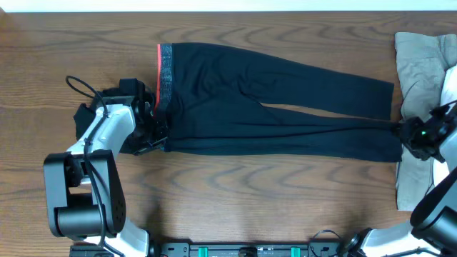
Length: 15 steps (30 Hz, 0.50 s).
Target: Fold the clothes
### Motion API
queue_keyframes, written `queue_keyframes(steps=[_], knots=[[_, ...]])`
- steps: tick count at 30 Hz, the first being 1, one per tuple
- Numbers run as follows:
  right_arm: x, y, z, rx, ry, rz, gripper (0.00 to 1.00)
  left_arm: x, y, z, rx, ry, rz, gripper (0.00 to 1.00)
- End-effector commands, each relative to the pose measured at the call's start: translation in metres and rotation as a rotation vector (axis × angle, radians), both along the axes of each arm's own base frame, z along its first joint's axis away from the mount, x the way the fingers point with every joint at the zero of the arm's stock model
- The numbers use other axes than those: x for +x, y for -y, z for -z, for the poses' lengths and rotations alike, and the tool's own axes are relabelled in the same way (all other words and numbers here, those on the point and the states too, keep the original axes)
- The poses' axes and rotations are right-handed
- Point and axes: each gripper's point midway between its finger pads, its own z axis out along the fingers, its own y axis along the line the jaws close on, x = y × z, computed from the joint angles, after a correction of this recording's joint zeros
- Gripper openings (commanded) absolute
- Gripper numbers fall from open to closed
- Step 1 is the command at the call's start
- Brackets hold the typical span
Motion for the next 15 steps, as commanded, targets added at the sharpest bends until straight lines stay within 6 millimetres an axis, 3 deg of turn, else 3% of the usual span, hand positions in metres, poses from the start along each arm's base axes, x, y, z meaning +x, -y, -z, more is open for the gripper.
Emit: queue_keyframes(steps=[1, 6, 13, 15], knots=[[-0.002, -0.01, 0.014, 0.027, -0.03, -0.03, 0.45, -0.005, 0.001, 0.006, -0.004, -0.024, 0.007, 0.06], [-0.002, -0.016, 0.013, 0.059, -0.02, -0.041, 0.39, -0.005, 0.001, 0.006, -0.004, -0.023, 0.007, 0.06], [0.0, -0.025, 0.01, 0.099, -0.004, -0.055, 0.23, -0.005, 0.001, 0.006, -0.004, -0.023, 0.007, 0.06], [-0.001, -0.024, 0.007, 0.097, 0.0, -0.052, 0.14, -0.005, 0.001, 0.006, -0.004, -0.023, 0.007, 0.06]])
